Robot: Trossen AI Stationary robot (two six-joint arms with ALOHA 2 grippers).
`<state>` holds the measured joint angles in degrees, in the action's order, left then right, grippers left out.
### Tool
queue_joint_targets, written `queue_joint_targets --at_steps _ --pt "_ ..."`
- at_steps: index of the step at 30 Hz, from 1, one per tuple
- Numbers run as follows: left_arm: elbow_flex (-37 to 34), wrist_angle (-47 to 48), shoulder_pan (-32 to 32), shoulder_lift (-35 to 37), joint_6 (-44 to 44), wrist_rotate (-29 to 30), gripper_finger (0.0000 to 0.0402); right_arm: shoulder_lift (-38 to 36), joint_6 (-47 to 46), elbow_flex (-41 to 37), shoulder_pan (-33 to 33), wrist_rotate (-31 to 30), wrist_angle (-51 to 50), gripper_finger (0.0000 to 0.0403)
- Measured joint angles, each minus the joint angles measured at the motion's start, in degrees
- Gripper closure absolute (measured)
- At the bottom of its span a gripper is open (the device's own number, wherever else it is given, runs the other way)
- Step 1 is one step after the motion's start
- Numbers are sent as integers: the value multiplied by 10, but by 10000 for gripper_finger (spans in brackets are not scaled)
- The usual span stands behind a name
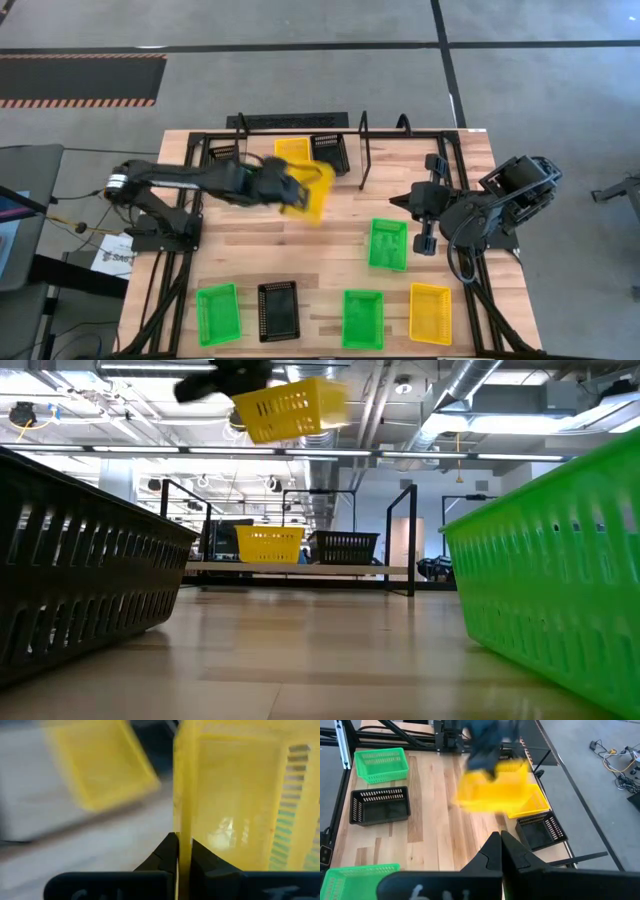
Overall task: Stack baskets on shelf by color
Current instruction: Stack the top yellow bin on top of the yellow bin on the shelf
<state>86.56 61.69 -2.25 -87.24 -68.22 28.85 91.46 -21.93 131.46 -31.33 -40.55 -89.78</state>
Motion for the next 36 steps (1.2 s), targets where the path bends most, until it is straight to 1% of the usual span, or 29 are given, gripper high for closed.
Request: queue_joint_targets --at_steps 2,5,9,18,22,25,30,32,36 --pt "4 34 21 25 -22 24 401 0 0 0 0 -5 0 397" --pt "5 58 60 43 -29 14 402 0 0 0 0 -15 0 397" --pt "4 46 111 33 -6 -18 401 0 0 0 4 -31 -1 397" --pt "4 49 220 -42 52 -117 401 0 0 0 32 -32 -2 397" --pt "4 38 263 -63 81 -162 401 0 2 0 38 -32 -2 397" --pt "4 30 285 -68 97 -177 401 0 5 0 38 -31 -2 397" --pt "4 7 302 -66 100 -178 401 0 10 0 38 -30 -2 397" --pt "4 0 308 -66 101 -188 401 0 14 0 38 -30 -2 397" --pt "-21 -27 313 -67 93 -199 401 0 18 0 38 -29 -2 397"
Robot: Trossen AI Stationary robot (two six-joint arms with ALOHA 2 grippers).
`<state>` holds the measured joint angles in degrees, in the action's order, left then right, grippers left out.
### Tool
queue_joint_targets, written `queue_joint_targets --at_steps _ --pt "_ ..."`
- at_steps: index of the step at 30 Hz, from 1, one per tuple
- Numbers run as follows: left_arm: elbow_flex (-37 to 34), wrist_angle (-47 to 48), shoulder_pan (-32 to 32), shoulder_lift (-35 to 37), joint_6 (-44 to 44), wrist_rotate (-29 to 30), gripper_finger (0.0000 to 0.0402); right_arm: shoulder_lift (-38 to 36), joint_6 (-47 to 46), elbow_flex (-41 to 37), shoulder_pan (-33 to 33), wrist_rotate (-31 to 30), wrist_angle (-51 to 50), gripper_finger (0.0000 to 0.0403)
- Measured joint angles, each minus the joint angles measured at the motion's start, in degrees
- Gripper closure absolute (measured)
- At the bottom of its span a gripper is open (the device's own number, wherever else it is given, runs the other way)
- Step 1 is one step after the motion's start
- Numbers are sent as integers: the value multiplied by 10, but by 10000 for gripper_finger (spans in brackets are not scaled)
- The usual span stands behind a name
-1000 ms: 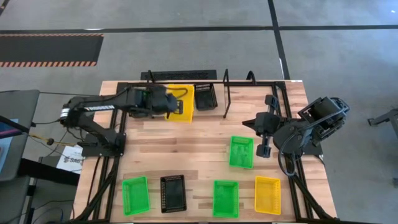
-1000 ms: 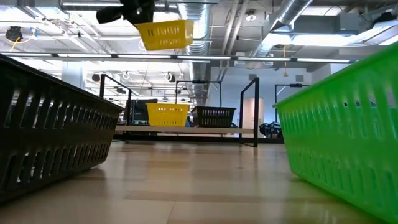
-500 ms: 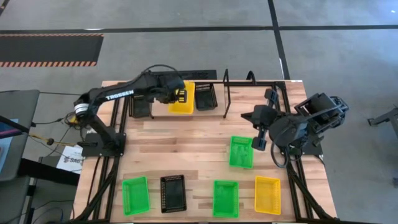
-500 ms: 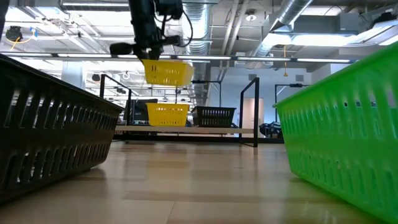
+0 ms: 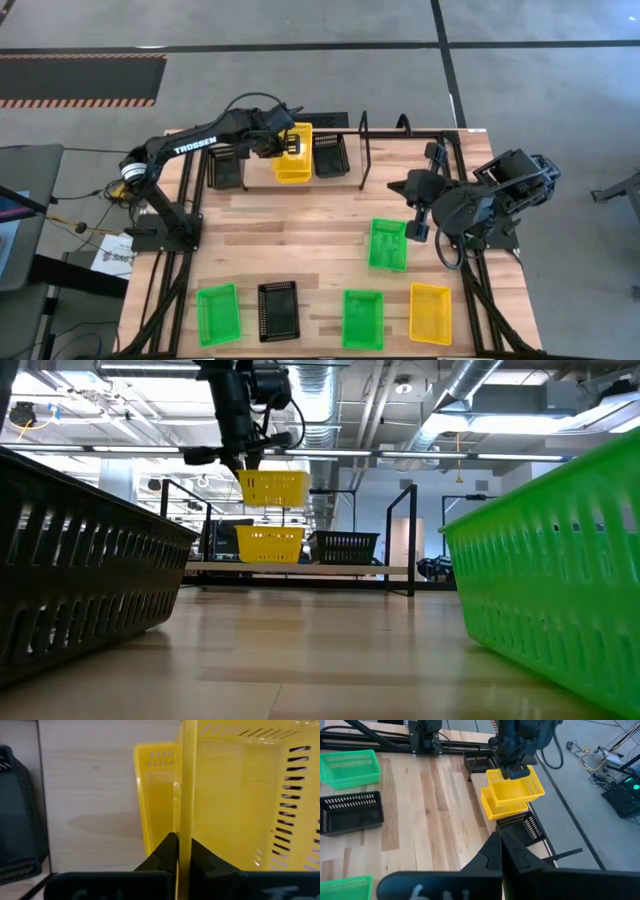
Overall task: Stack baskets on shelf by color
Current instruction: Stack the top yellow bin on top of the yellow bin on the shelf
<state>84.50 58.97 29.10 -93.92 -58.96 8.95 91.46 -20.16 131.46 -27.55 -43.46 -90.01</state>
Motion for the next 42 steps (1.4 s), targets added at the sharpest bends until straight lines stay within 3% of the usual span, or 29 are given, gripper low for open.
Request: queue_joint_targets --at_steps 7,23,42 --pt "-39 -49 9 -1 -8 -36 401 0 7 0 0 1 0 397" --pt "-85 -63 14 0 -15 -21 401 0 12 0 0 19 0 397" --pt "-86 -96 25 0 0 -14 401 0 13 0 0 30 0 397"
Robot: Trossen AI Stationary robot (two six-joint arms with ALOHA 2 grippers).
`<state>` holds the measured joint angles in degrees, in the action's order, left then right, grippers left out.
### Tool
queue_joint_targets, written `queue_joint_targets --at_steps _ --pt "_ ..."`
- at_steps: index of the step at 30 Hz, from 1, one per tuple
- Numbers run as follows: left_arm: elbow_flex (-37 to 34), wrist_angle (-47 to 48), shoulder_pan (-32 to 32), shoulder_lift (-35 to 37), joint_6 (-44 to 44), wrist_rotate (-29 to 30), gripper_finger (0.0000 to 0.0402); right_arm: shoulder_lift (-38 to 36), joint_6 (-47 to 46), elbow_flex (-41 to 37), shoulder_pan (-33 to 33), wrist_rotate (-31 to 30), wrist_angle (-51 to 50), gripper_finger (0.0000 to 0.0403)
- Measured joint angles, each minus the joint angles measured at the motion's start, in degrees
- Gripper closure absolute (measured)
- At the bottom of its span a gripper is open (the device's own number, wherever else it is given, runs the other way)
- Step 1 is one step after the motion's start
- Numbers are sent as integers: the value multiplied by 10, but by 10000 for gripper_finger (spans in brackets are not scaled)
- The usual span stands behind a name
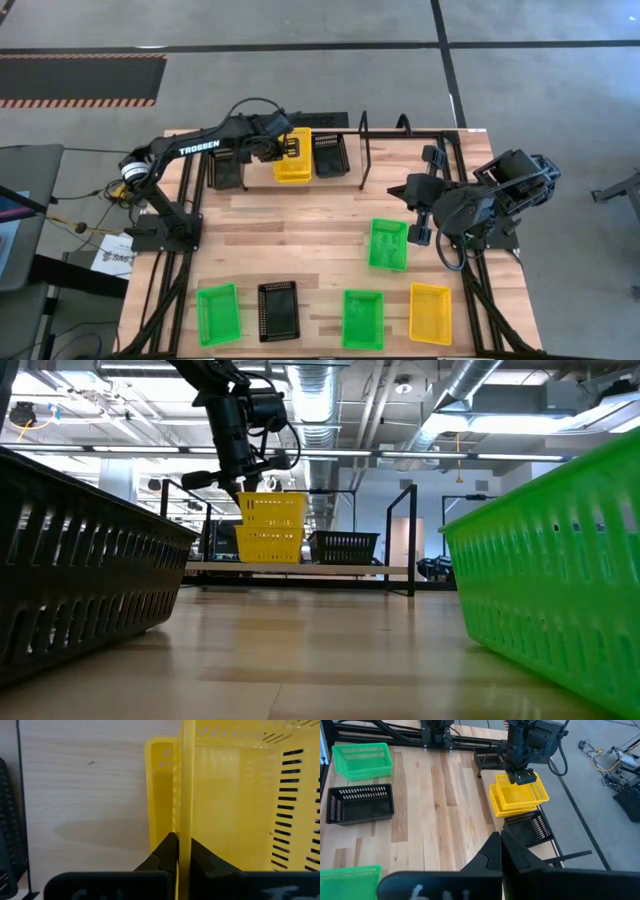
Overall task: Stack baskets on shelf by color
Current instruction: Stack the top yellow bin on top of the yellow bin on the shelf
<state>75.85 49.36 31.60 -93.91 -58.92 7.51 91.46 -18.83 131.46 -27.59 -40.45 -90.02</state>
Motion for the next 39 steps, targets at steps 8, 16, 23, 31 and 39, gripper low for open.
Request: queue_joint_targets --at_steps 8,16,23,31,39 --pt "0 2 0 0 5 7 401 0 0 0 0 0 0 397" --pt "0 5 0 0 9 10 401 0 -2 0 0 0 0 397" --pt "0 10 0 0 22 11 401 0 -2 0 0 0 1 397" --pt "0 9 0 0 23 13 401 0 -2 0 0 0 5 397" --pt "0 8 -2 0 -6 20 401 0 -2 0 0 0 5 397"
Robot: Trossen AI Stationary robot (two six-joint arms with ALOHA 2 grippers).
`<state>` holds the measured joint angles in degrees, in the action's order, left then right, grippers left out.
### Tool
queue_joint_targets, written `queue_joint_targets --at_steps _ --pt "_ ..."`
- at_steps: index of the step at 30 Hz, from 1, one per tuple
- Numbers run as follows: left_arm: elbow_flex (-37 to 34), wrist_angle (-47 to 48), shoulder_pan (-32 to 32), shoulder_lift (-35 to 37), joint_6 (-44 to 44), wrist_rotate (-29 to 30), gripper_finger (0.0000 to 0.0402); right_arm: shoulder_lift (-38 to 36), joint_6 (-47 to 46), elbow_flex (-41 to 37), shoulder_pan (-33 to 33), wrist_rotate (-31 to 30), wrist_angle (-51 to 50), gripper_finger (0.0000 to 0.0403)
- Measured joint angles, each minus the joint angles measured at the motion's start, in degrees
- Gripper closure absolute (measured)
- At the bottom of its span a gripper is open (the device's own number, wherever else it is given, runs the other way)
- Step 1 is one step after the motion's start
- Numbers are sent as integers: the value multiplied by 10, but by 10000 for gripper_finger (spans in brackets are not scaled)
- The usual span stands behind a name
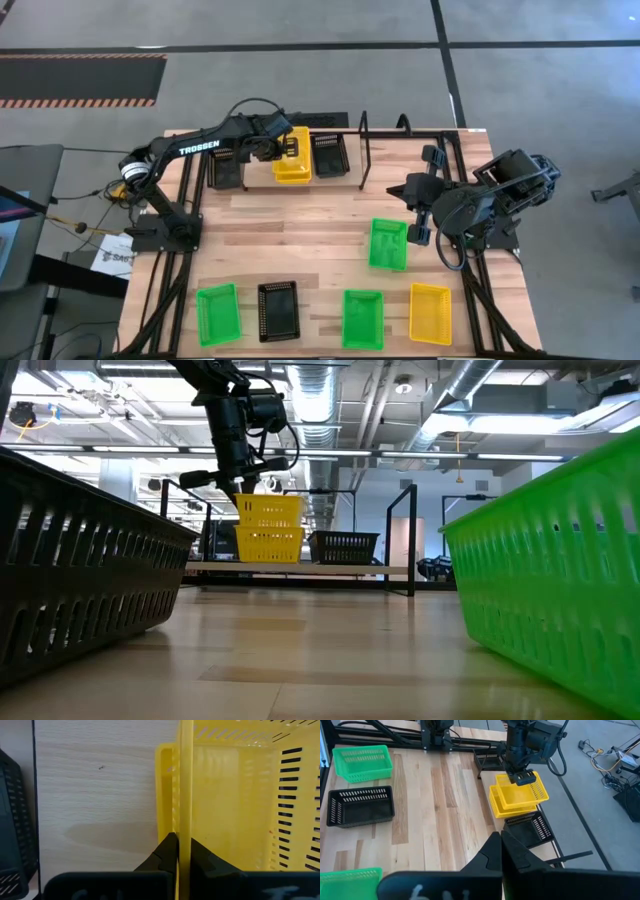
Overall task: Stack baskets on shelf by color
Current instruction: Stack the top yellow bin on top of the yellow bin on the shelf
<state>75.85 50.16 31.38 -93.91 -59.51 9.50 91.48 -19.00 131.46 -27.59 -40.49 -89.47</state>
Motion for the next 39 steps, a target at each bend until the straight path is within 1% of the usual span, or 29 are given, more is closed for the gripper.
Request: queue_joint_targets --at_steps 9,17,19,24,29,32,39 --pt "0 -2 -24 0 -40 18 401 0 9 0 0 0 0 397" --pt "0 4 -33 -2 -42 31 401 0 15 0 -2 0 0 397" --pt "0 4 -35 -14 -44 31 401 0 15 0 -2 0 0 397" --pt "0 -12 -38 -63 -28 7 401 0 15 0 -2 1 0 397" --pt "1 -19 -37 -73 -20 4 401 0 13 0 -2 17 0 397" --pt "3 -18 -37 -73 0 11 401 0 11 0 -2 17 0 397" --pt "39 -3 -36 -73 119 13 398 0 11 0 0 17 0 397"
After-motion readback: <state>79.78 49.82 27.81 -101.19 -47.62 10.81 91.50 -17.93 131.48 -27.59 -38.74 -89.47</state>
